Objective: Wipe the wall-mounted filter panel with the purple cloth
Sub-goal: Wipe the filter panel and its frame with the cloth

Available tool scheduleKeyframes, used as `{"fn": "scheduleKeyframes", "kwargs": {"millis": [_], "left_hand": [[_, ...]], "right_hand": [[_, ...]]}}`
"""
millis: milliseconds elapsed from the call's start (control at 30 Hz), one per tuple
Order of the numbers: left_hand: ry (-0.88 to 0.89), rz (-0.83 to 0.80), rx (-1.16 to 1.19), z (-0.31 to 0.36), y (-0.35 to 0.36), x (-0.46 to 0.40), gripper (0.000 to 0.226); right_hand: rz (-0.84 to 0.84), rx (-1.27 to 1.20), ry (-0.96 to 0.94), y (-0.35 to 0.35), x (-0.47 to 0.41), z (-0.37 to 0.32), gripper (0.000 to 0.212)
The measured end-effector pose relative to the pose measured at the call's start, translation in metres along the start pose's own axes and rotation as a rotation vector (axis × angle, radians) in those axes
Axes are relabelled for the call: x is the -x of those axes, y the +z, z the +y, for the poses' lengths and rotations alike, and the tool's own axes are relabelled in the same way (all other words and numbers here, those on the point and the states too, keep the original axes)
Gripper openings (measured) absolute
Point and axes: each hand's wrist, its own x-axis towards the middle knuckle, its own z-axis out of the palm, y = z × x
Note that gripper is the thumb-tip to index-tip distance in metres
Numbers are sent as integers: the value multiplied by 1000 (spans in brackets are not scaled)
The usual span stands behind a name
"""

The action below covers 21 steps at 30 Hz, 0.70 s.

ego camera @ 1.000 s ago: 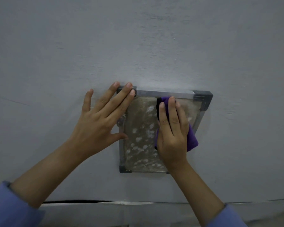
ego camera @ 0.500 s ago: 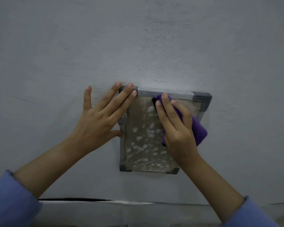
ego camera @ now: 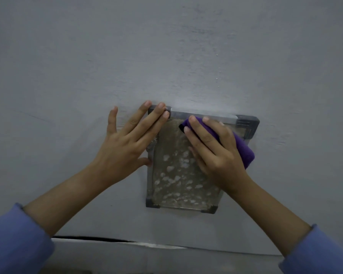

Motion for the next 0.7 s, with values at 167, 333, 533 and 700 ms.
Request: {"fn": "scheduleKeyframes", "kwargs": {"millis": [167,333,533,700], "left_hand": [[-7,-2,-1,1,0,1,127],[-11,-8,-13,2,0,2,127],[-12,-9,-21,3,-1,2,129],[-14,-4,-41,2,1,2,127]], "right_hand": [[72,-77,37,5,-2,-3,37],[40,-105,-13,6,3,-1,29],[-82,-122,-157,-9,2,5,35],[-68,-121,-145,-11,-11,12,42]]}}
